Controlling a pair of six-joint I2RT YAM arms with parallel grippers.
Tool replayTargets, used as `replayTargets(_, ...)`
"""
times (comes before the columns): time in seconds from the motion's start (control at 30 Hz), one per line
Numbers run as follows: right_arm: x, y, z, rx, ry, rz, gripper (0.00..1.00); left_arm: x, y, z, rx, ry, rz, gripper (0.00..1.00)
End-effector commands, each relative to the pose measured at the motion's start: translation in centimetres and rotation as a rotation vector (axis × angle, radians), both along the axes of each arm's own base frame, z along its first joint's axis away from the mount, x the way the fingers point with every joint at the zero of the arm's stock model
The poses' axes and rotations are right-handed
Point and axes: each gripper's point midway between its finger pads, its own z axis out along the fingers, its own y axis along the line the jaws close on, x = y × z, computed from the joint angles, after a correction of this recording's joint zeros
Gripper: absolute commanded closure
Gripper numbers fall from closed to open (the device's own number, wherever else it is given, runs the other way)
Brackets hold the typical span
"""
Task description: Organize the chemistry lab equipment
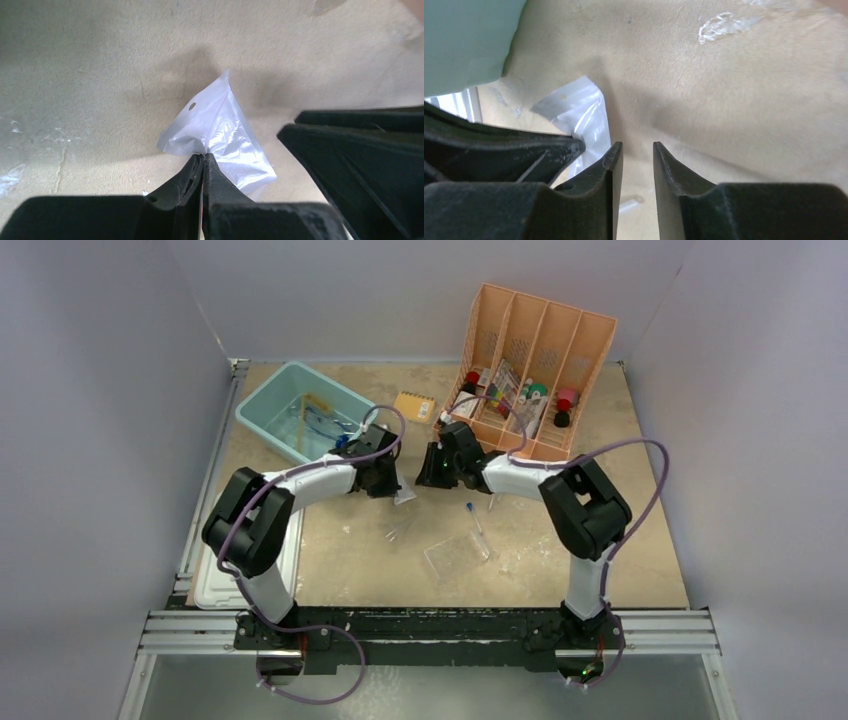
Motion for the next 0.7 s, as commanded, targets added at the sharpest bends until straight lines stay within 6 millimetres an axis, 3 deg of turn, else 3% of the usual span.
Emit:
replayTargets(0.0,1.3,-1.9,7.2,-0.05,-0.162,-0.031,0.66,2.6,-1.0,6.9,-0.052,-0.153,-0.008,1.0)
replayTargets(0.1,1.1,-2.6,11.1,-0.04,-0.248,-0.021,0.62,3.1,-0.6,9.8,-0.053,-0.207,0.0,1.0)
replayTargets(0.27,0.1,-4.4,14.7,-0.042,-0.323,-0.044,0.61,4.5,1.4,16.0,0.003,-0.343,0.052,1.0)
replayTargets(0.43,-0.8,-5.9,15.5,-0.057,-0.339,-0.072,0.61,7.4,7.9,21.1,0.061,-0.441,0.232,1.0)
replayTargets(0.53,-1.1,-6.6,15.3,-0.081,-0.335,-0.09,0.61,9.2,12.4,22.4,0.06,-0.467,0.341,1.0)
replayTargets(0.67,-1.2,-7.1,14.7,-0.1,-0.331,-0.106,0.6,11.2,16.8,21.0,0.107,-0.421,0.413,1.0)
